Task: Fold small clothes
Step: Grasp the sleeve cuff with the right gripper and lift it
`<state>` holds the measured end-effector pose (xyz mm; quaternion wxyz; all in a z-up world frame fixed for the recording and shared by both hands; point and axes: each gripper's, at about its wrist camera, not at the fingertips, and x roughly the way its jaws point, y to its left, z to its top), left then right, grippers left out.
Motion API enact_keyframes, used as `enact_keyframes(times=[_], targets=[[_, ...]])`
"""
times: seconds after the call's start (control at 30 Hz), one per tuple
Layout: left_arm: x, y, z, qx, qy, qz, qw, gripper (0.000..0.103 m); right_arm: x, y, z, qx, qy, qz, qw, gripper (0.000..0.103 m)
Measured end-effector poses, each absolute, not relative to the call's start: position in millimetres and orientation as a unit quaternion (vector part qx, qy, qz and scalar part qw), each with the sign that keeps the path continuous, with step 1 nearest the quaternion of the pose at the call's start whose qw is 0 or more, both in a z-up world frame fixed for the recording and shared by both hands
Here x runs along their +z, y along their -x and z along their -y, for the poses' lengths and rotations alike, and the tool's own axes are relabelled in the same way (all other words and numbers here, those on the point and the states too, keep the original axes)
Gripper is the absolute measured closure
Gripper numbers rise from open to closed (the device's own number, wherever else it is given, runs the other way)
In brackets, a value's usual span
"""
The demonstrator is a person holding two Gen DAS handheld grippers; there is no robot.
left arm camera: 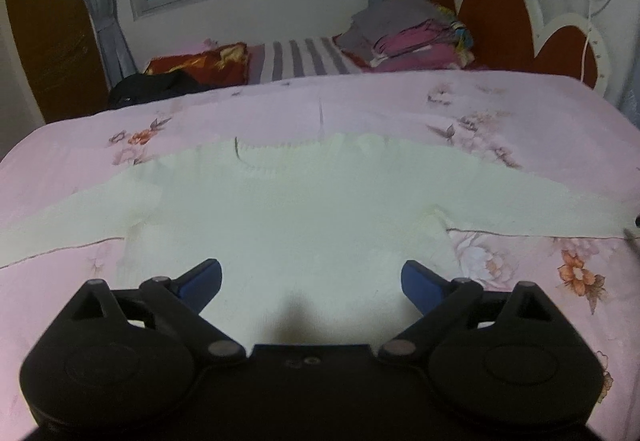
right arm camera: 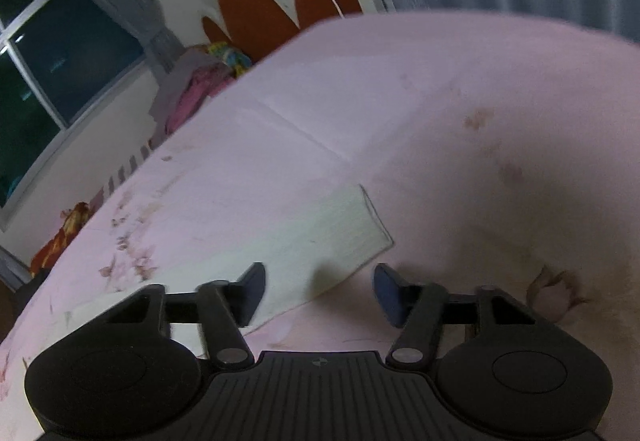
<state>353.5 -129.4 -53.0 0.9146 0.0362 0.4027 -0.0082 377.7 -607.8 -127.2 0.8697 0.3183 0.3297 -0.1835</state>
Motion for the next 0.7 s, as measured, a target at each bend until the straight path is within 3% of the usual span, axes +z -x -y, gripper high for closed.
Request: enact_keyframes(times=[0.37, 0.43, 0.47, 0.7], targets=[[-42.1, -371.0, 123.8, -0.002, 0.013, -0.410, 0.912, 0.005, -147.4, -379.5, 629.6, -0.190, -0.357, -0.324, 0.855, 0.066], [-37.7, -371.0, 121.4, -0.003, 0.007, -0.403, 0.915, 0.005, -146.9, -378.5, 630.1, -0.198, -0.353, -0.321, 0.856, 0.083], [-36.1, -370.2, 119.8, -0.002, 0.000, -0.399, 0.917, 0.004, -147.2, -378.8, 631.4, -0.207, -0.347, -0.324, 0.855, 0.097], [-37.0, -377.9, 79.4, 0.010, -0.016, -0.396, 0.918, 0.001, -132.7, -387.2, 624.3, -0.208, -0.313, -0.325, 0.868, 0.100]])
